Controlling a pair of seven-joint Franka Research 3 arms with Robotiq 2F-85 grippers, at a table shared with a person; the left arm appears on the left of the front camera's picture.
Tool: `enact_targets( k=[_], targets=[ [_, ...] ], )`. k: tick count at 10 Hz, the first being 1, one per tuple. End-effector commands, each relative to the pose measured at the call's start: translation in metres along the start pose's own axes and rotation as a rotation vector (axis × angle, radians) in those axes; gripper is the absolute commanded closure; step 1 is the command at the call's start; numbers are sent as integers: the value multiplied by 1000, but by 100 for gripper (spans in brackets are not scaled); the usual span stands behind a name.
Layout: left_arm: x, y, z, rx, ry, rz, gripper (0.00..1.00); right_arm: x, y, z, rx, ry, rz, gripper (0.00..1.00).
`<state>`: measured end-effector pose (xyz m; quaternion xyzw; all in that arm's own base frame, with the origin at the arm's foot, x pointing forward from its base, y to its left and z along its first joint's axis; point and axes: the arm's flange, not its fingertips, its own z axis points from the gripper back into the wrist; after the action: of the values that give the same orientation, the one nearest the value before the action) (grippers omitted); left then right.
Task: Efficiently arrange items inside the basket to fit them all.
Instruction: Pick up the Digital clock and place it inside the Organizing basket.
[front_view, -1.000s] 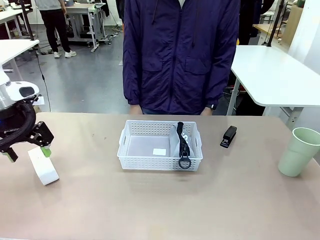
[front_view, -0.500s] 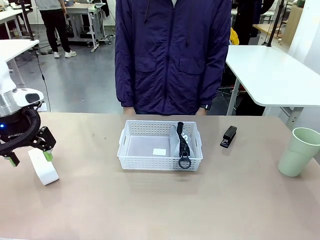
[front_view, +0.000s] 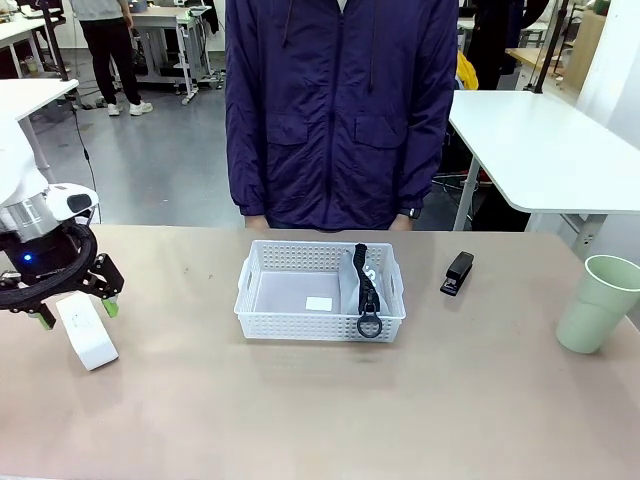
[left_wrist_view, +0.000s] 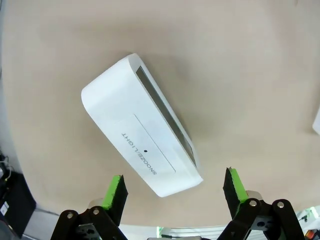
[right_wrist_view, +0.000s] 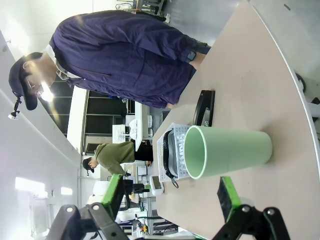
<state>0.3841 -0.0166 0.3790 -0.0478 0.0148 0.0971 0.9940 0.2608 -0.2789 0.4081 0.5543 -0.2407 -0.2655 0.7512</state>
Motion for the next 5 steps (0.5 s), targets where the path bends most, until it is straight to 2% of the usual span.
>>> enact_targets(
  k=[1,3,5],
  targets=[
    [-14,2,-5,23,4,50,0,2,2,0,26,-12,21,0],
    [-11,5,-5,26,56,133,0,2,2,0,26,-12,21,0],
    [-14,6,-4,76,77,329,0,2,2,0,26,-12,21,0]
  ],
)
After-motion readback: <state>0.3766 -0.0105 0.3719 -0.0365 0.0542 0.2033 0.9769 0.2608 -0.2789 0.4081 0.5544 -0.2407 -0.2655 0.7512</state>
